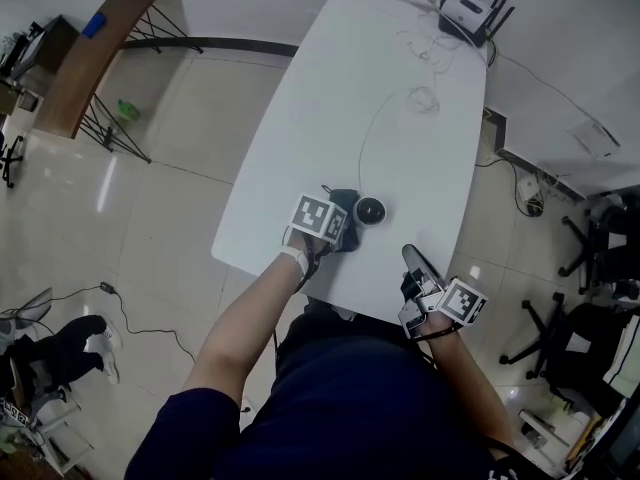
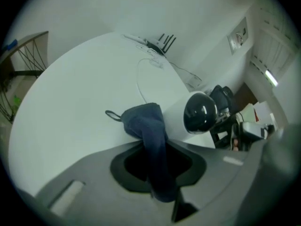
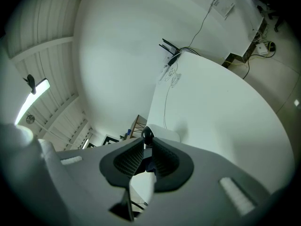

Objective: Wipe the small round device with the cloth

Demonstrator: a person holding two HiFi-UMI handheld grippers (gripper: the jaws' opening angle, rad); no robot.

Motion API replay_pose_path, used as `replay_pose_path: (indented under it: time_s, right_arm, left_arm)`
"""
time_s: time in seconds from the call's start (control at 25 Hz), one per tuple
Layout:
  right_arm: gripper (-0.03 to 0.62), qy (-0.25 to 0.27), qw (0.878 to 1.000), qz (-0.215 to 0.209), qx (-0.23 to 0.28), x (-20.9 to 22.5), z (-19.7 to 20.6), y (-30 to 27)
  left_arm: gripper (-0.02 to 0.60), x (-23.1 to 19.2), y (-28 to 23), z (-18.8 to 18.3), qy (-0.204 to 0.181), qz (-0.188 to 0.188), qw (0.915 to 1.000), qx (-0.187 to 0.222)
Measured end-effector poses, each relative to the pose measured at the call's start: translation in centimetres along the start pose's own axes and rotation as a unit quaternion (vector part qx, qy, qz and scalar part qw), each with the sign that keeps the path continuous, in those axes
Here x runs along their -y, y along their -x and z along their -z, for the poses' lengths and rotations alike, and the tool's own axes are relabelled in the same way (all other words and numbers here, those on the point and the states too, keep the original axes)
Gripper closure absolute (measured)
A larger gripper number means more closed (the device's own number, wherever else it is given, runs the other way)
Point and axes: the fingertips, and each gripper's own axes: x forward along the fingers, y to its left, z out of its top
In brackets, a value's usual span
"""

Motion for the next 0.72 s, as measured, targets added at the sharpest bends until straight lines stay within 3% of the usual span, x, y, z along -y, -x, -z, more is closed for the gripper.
replay_pose_path:
  time_s: [0.12,0.2,0.32,0.44,0.64,0.72]
  right_arm:
    - [0.534,-0.003,1.000,-0.006,-0.002,0.2,-0.3,0.3]
    - [0.534,-0.002,1.000,-0.010,-0.005,0.5,-0.7,0.6]
    - [0.536,-0.005,1.000,-0.019,-0.011,1.3,-1.1,0.8]
    - [0.537,0.005,0.999,-0.031,-0.027,1.5,-1.4,0.6]
    - [0.539,0.015,0.997,-0.051,-0.054,1.3,-1.3,0.2]
    - [0.539,0.017,0.997,-0.055,-0.057,1.1,-1.3,0.1]
  left_arm:
    - [0.511,-0.7,2.0,-1.0,0.023,-0.041,0.9974,0.055]
    - [0.511,-0.6,4.0,-1.8,0.010,-0.085,0.9918,0.094]
    - [0.511,0.9,6.9,-2.8,-0.055,-0.145,0.9786,0.135]
    - [0.511,3.1,8.2,-3.6,-0.136,-0.192,0.9591,0.157]
    - [0.509,7.9,7.4,-3.0,-0.264,-0.251,0.9223,0.129]
    - [0.509,8.9,6.2,-2.4,-0.284,-0.253,0.9168,0.122]
